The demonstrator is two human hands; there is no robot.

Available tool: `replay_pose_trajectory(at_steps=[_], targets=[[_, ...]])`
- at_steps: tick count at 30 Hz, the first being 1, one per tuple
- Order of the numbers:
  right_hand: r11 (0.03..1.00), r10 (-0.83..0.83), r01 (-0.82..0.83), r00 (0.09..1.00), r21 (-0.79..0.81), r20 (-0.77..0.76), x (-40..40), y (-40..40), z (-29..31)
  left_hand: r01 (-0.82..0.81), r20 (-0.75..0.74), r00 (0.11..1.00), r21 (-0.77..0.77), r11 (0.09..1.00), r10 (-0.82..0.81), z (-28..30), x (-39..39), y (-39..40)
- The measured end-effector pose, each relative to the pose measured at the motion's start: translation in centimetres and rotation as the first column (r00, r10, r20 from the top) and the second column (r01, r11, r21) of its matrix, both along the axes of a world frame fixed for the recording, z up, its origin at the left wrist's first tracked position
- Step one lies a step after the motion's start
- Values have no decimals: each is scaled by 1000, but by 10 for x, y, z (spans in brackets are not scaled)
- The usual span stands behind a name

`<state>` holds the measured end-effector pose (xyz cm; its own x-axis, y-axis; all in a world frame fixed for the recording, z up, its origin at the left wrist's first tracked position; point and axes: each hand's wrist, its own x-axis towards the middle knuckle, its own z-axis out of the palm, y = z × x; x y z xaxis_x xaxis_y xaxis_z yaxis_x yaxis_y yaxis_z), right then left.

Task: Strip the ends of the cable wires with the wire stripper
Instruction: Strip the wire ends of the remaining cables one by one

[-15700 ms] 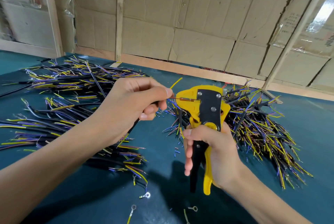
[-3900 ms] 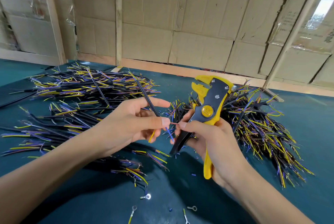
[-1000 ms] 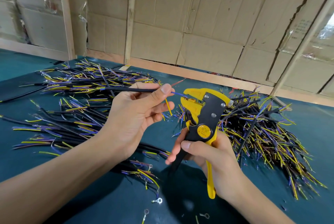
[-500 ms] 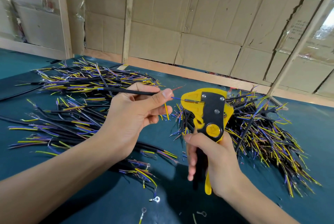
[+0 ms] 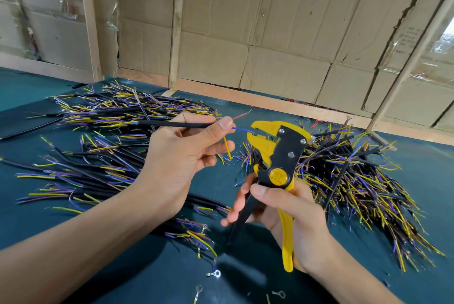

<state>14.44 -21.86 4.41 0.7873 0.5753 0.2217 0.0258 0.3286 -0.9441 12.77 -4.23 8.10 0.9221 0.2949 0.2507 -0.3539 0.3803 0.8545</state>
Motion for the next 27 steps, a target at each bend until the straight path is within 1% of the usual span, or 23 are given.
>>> replay_pose_trajectory(at_steps=[8, 10, 12, 13, 14, 16, 17, 18, 19, 20, 21, 22, 23, 24, 25, 26, 27], targets=[[1000, 2, -2, 1000, -25, -2, -3, 2, 2, -7, 19, 1000, 5, 1000, 7, -1, 1, -2], [993, -93, 92, 996, -79, -7, -5, 5, 5, -9, 25, 1000, 12, 1000, 8, -1, 1, -3], [975, -208, 204, 977, -87, -35, -8, 6, 5, -34, 34, 999, 45, 998, 33, -1, 1, -5], [975, -214, 210, 975, -70, -57, -9, 6, 4, -56, 42, 998, 63, 996, 54, -2, 1, -6], [984, -175, 172, 981, -42, -87, -9, 6, 3, -79, 50, 996, 80, 994, 75, -2, 1, -5], [997, -40, 50, 986, 56, -159, -6, 6, 3, -114, 55, 993, 125, 986, 108, -2, 5, -1], [994, -9, 27, 984, 102, -177, -3, 7, 4, -133, 47, 991, 164, 977, 127, -1, 8, 3], [990, -18, 43, 983, 134, -184, -1, 6, 5, -156, 33, 988, 227, 961, 153, -1, 12, 7], [984, -51, 81, 982, 161, -181, 2, 6, 5, -186, 28, 982, 324, 928, 187, 0, 16, 13], [974, -99, 129, 982, 187, -163, 5, 5, 7, -224, 47, 973, 454, 862, 227, 2, 23, 18], [961, -152, 179, 979, 210, -135, 7, 3, 8, -263, 97, 961, 603, 753, 258, 5, 32, 22], [947, -199, 220, 974, 233, -107, 9, 1, 9, -291, 161, 952, 742, 604, 261, 9, 40, 23], [935, -232, 245, 969, 257, -80, 10, -2, 9, -306, 221, 946, 847, 434, 237, 14, 50, 22], [923, -257, 262, 965, 281, -55, 10, -6, 10, -308, 263, 945, 917, 255, 196, 19, 59, 17], [911, -280, 277, 959, 304, -37, 11, -9, 12, -322, 309, 939, 944, 67, 152, 23, 69, 10], [899, -304, 297, 952, 323, -29, 10, -11, 13, -362, 374, 921, 925, -116, 108, 27, 78, 1], [885, -332, 323, 943, 335, -30, 9, -12, 15, -411, 438, 898, 871, -268, 47, 29, 85, -9]])
